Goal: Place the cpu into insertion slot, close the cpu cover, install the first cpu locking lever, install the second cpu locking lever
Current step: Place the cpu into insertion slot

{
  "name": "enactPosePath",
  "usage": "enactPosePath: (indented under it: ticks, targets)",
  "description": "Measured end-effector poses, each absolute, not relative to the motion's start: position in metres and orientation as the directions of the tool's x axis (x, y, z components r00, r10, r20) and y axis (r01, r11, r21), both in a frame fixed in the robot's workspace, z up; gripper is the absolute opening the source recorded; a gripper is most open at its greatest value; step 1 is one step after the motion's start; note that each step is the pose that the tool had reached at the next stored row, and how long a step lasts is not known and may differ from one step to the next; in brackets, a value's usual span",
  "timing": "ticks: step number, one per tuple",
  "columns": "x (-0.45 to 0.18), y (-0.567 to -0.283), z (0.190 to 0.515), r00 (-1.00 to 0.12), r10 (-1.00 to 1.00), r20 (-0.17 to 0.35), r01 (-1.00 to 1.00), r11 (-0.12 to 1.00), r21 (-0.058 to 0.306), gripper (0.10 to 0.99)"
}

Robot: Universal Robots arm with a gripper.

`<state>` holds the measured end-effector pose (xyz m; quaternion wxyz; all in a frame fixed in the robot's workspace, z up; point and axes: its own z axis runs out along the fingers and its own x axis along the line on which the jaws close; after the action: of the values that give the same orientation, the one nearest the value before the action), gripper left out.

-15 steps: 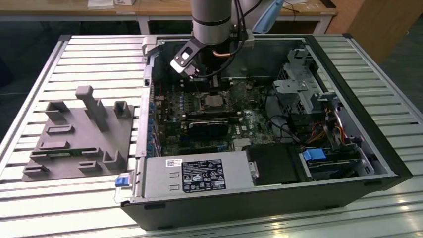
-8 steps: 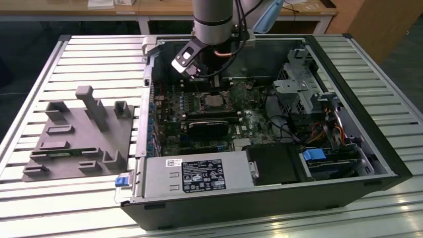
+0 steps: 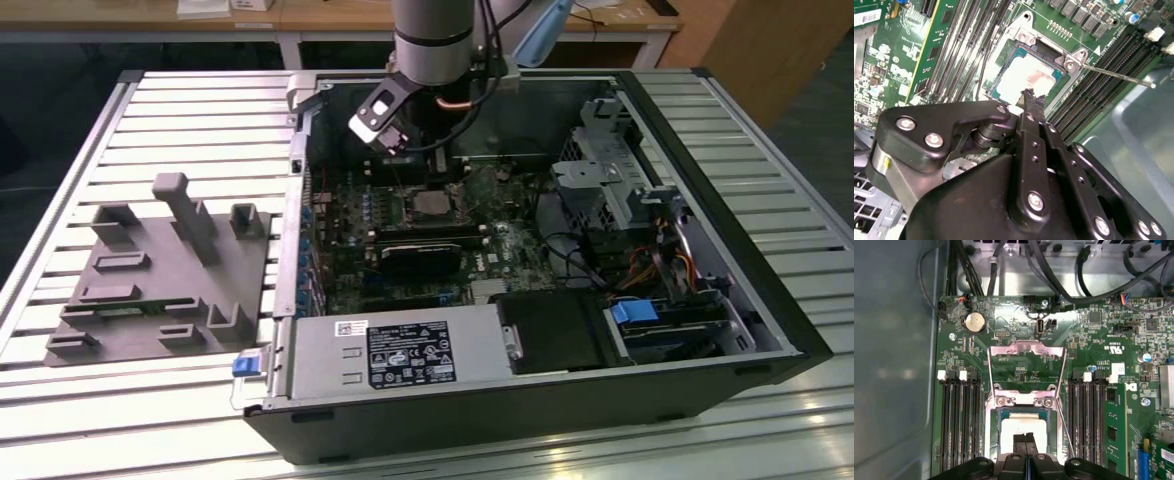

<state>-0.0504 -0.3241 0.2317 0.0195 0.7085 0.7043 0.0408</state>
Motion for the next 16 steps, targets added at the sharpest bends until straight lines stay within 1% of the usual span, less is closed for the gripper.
enactPosePath:
  ticks: [11,16]
  targets:
    - [-0.05,-0.324,0.26,0.005,1.0,0.03,0.996,-0.007,0.086,0.102]
    - [-0.05,-0.324,0.264,0.005,1.0,0.031,0.996,-0.007,0.087,0.102]
